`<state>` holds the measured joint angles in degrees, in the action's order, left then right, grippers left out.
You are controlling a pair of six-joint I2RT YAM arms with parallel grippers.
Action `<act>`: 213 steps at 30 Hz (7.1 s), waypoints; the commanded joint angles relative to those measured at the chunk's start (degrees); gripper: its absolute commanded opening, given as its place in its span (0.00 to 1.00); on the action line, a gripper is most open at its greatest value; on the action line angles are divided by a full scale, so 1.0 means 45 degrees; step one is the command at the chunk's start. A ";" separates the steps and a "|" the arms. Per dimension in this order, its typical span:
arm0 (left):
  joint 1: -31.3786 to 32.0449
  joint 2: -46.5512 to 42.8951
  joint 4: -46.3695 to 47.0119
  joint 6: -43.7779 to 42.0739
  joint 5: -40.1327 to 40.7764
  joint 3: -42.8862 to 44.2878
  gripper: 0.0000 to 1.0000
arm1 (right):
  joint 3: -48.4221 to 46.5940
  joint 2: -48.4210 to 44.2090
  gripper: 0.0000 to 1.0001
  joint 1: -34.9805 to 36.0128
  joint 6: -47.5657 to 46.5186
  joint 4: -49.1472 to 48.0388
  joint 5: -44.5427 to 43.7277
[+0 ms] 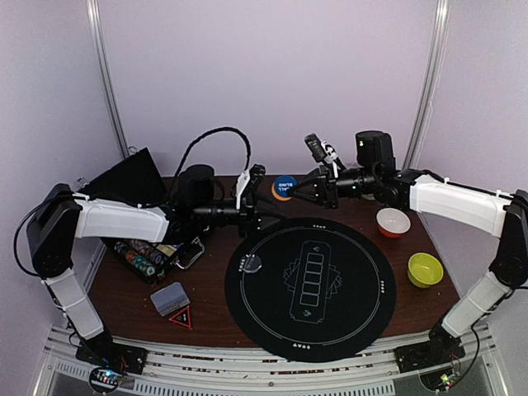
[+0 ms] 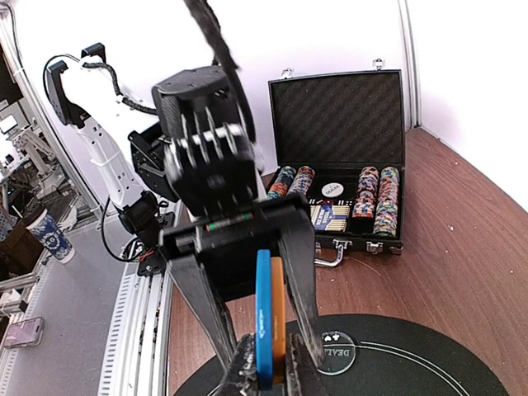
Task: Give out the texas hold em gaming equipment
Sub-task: Pick up the big blind button, then place the small blind button in the small blind area, then pass from the left arm to the right
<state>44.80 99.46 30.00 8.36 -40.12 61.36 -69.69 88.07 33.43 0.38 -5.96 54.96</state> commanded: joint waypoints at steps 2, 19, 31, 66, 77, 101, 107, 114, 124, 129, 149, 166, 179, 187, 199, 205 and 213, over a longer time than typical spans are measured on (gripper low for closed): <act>-0.0001 -0.0933 0.4152 0.0899 0.0997 -0.0890 0.40 | 0.0116 -0.0187 0.00 0.0052 0.0266 -0.0297 0.0316; -0.0072 -0.0386 0.1957 0.1170 0.0712 0.0149 0.00 | 0.0309 -0.0213 0.00 0.0052 0.0013 -0.0049 0.0152; -0.0071 0.1686 -0.3157 0.0740 0.0882 0.2161 0.00 | 0.2433 0.1247 0.13 -0.0228 -0.0389 -0.0239 -0.1676; -0.0792 0.5821 -0.4922 0.0285 0.1473 0.3592 0.00 | 0.1505 0.5984 0.00 -0.1871 -0.0480 0.0006 -0.1191; -0.1107 0.3499 -0.4078 0.0727 0.3245 0.2916 0.00 | 0.1150 0.3567 0.00 -0.2598 0.2095 -0.0167 -0.2581; -0.1400 -0.1574 -0.5434 0.1762 0.8068 0.0934 0.00 | -0.2474 0.1521 0.00 -0.2673 0.2019 0.6977 -0.8432; -0.1405 -0.1876 -0.5369 0.1872 0.7901 0.0485 0.00 | -0.2300 0.1367 0.00 -0.2676 0.2297 0.6981 -0.8110; -0.1395 -0.1929 -0.5108 0.1923 0.7851 0.0176 0.00 | -0.2565 0.1686 0.00 -0.2634 0.2356 0.7351 -0.7870; -0.1400 -0.1682 -0.5293 0.1780 0.7717 0.0479 0.00 | -0.2865 0.2168 0.00 -0.2624 0.2145 0.7647 -0.7668; -0.1409 -0.1478 -0.5463 0.1612 0.7573 0.0684 0.00 | -0.2987 0.2262 0.00 -0.2625 0.2197 0.7894 -0.7637; -0.1413 -0.0271 -0.4557 0.0154 0.5797 0.1331 0.00 | -0.2070 0.1736 0.00 -0.2602 0.4577 0.7341 -0.7875; -0.2721 -0.0250 -0.3529 0.0299 0.4751 0.1038 0.00 | -0.2816 0.5689 0.00 -0.2531 0.8381 0.4244 -0.5381; -0.2726 -0.0376 -0.3877 -0.0062 0.4975 0.1003 0.00 | -0.5367 0.8690 0.00 -0.3305 0.6134 0.8534 -0.5320; -0.2721 -0.0476 -0.4168 -0.0258 0.5161 0.1059 0.00 | -0.6025 0.9534 0.00 -0.3701 0.5730 0.9177 -0.4862; -0.2727 -0.0654 -0.4478 -0.0257 0.5053 0.1085 0.00 | -0.6632 0.8421 0.53 -0.3578 0.5337 1.1065 -0.8495; -0.2705 -0.1056 -0.4130 -0.0508 0.4407 0.1099 0.00 | -0.8476 0.7274 1.00 -0.2453 0.3566 1.2987 -1.1246; -0.2503 -0.2788 -0.0348 0.0274 0.0213 -0.0566 0.00 | -0.8419 0.3994 1.00 0.0883 -0.0553 0.9722 -0.6453</act>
<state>32.91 92.12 14.70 6.74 -27.09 62.74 -111.28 116.60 31.88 6.37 46.72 13.19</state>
